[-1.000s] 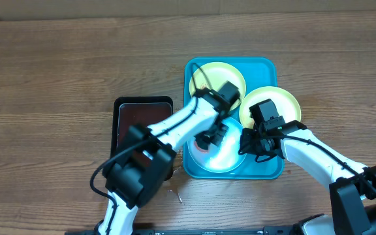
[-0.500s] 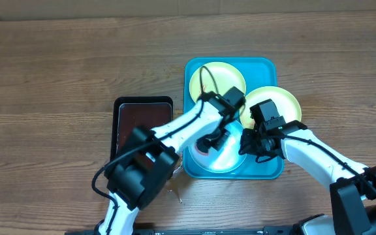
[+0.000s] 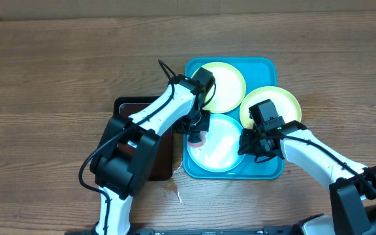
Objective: Clean dirty plates on tray and stack at the side
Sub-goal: 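Scrub the white plate with the sponge in the left gripper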
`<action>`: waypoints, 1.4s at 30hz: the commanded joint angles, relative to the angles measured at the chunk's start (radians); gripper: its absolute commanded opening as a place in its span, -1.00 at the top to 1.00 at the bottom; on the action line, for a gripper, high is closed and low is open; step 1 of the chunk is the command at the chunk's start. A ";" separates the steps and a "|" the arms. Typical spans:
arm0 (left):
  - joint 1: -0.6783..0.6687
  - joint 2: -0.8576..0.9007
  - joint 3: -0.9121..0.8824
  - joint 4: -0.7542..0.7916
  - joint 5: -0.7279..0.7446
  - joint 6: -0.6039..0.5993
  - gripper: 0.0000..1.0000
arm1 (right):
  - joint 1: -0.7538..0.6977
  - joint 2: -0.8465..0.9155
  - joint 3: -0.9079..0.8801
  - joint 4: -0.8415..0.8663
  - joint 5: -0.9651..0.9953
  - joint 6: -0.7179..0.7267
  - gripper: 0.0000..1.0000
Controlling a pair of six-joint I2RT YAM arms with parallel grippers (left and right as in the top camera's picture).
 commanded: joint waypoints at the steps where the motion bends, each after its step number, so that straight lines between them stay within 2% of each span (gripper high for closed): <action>1: -0.024 0.017 0.002 0.021 0.136 0.005 0.92 | -0.005 0.019 -0.013 -0.012 0.054 0.005 0.92; 5: -0.038 0.017 0.002 0.025 0.255 0.006 0.91 | -0.005 0.019 -0.013 -0.012 0.054 0.005 0.92; 9: -0.043 0.018 0.002 -0.002 0.261 0.029 0.92 | -0.005 0.019 -0.013 -0.012 0.054 0.005 0.92; 15: -0.044 0.018 0.002 -0.081 -0.021 0.035 0.92 | -0.005 0.019 -0.013 -0.012 0.051 0.005 0.92; 22: -0.045 0.019 0.001 -0.057 -0.277 0.034 0.92 | -0.005 0.019 -0.013 -0.012 0.051 0.005 0.92; 26: -0.051 0.019 0.001 -0.002 -0.242 0.048 0.92 | -0.005 0.019 -0.013 -0.012 0.051 0.005 0.92; 29: -0.071 0.025 0.000 0.031 -0.180 0.138 0.92 | -0.005 0.019 -0.013 -0.012 0.051 0.005 0.92; 33: -0.117 0.063 0.000 0.048 -0.193 0.248 0.92 | -0.005 0.019 -0.013 -0.012 0.051 0.005 0.92; 38: -0.160 0.085 0.000 0.016 -0.225 0.256 0.91 | -0.005 0.019 -0.013 -0.013 0.051 0.005 0.92; 42: -0.173 0.084 0.000 -0.026 -0.185 0.256 0.92 | -0.005 0.019 -0.013 -0.013 0.052 0.004 0.92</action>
